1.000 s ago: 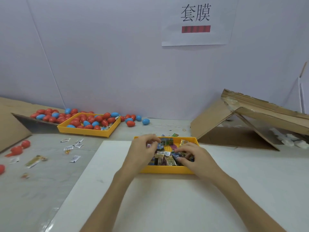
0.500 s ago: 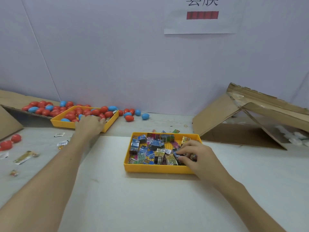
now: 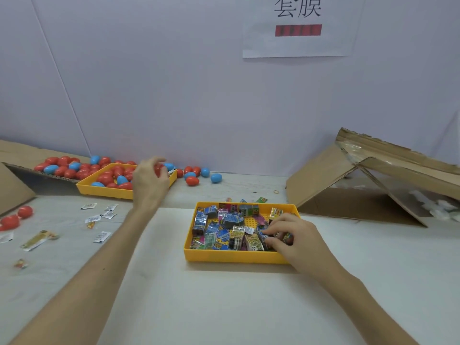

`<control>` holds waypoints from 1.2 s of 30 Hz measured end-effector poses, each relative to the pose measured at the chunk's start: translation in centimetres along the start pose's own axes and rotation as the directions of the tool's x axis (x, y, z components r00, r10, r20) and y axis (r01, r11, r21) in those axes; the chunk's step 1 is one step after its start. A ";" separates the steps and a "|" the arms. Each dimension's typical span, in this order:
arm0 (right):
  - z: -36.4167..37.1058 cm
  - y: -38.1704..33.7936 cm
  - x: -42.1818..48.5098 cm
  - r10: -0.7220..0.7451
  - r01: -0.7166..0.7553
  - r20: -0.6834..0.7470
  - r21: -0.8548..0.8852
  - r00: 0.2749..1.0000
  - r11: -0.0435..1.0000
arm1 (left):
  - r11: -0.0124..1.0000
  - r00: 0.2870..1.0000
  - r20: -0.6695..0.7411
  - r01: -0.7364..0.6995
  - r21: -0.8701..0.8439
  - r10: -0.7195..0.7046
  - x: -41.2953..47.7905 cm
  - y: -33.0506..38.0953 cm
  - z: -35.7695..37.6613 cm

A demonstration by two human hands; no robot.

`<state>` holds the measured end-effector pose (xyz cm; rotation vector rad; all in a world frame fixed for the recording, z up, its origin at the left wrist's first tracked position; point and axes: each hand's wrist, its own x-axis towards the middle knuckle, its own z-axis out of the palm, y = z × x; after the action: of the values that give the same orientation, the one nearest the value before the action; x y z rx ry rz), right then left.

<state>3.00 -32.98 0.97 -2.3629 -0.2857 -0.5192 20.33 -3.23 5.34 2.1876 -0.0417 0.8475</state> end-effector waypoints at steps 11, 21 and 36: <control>-0.4 -0.7 -0.2 -0.042 0.042 -0.020 -0.010 0.999 0.999 | 0.928 0.824 0.449 -0.230 -0.294 0.346 -13.9 9.1 0.9; -0.2 -0.8 -0.3 -0.049 0.050 -0.045 0.021 0.998 0.999 | 0.914 0.760 0.507 -0.333 -0.231 0.406 -14.4 8.8 1.4; 0.0 -0.2 0.0 -0.029 0.032 -0.053 0.058 0.998 0.998 | 0.929 0.709 0.626 -0.363 -0.072 0.325 -14.8 9.8 3.3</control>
<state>2.90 -32.80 1.09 -2.2875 -0.3094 -0.5782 7.90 -15.77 1.53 2.4655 -0.7956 0.2539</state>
